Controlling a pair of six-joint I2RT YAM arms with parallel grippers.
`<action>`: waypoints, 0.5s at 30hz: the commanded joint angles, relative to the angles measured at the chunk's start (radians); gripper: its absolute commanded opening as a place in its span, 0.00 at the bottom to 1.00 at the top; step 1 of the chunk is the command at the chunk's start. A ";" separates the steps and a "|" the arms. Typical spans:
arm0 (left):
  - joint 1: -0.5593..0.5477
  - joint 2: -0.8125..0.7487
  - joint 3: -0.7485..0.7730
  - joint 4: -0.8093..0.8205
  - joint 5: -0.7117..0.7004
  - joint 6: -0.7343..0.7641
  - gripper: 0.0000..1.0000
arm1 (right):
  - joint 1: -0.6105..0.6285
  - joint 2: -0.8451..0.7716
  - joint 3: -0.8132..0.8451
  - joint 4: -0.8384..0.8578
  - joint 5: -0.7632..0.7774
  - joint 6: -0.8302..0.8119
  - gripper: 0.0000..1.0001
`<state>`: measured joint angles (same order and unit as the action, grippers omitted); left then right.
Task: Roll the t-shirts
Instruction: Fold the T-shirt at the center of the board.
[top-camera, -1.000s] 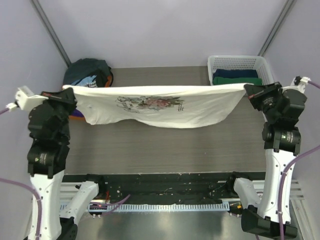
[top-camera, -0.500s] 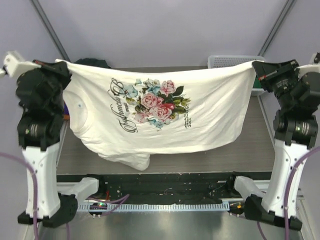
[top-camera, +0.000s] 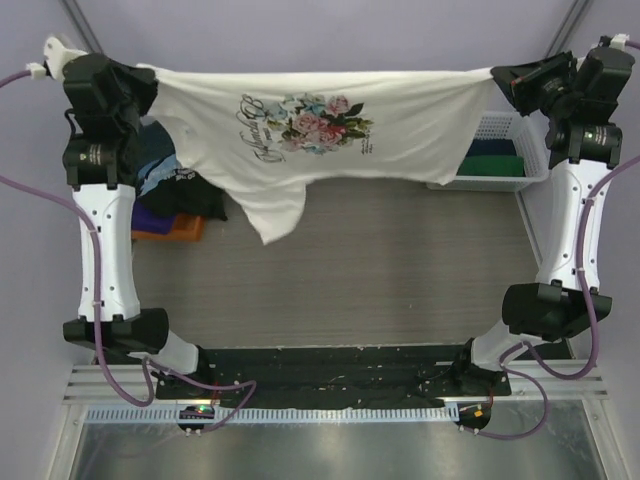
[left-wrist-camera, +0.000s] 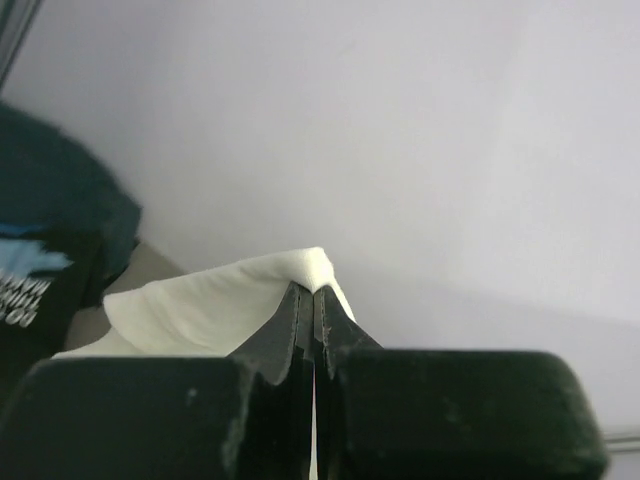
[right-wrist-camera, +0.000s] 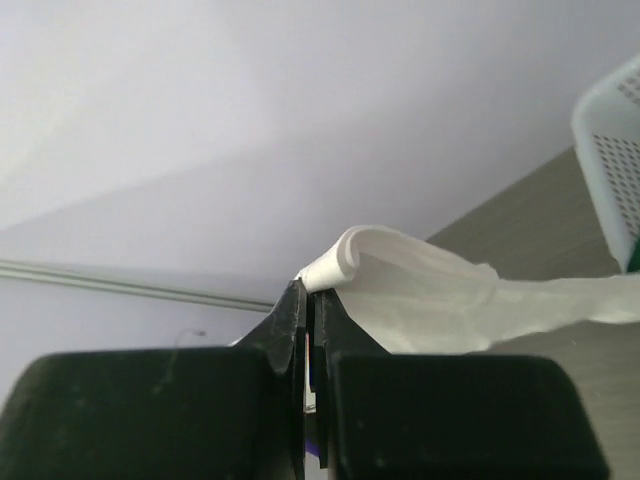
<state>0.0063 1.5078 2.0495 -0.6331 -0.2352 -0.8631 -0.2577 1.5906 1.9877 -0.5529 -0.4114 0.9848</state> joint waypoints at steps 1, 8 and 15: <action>0.075 0.054 0.118 0.188 0.148 -0.080 0.00 | -0.011 0.008 0.093 0.100 -0.035 0.074 0.01; 0.100 0.034 -0.239 0.349 0.259 -0.082 0.00 | -0.011 -0.037 -0.422 0.447 -0.164 0.209 0.01; 0.103 -0.225 -0.806 0.461 0.198 -0.080 0.00 | -0.012 -0.185 -0.886 0.499 -0.158 0.097 0.01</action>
<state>0.0986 1.4666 1.4178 -0.2829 -0.0139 -0.9382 -0.2607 1.5372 1.2396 -0.1490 -0.5434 1.1320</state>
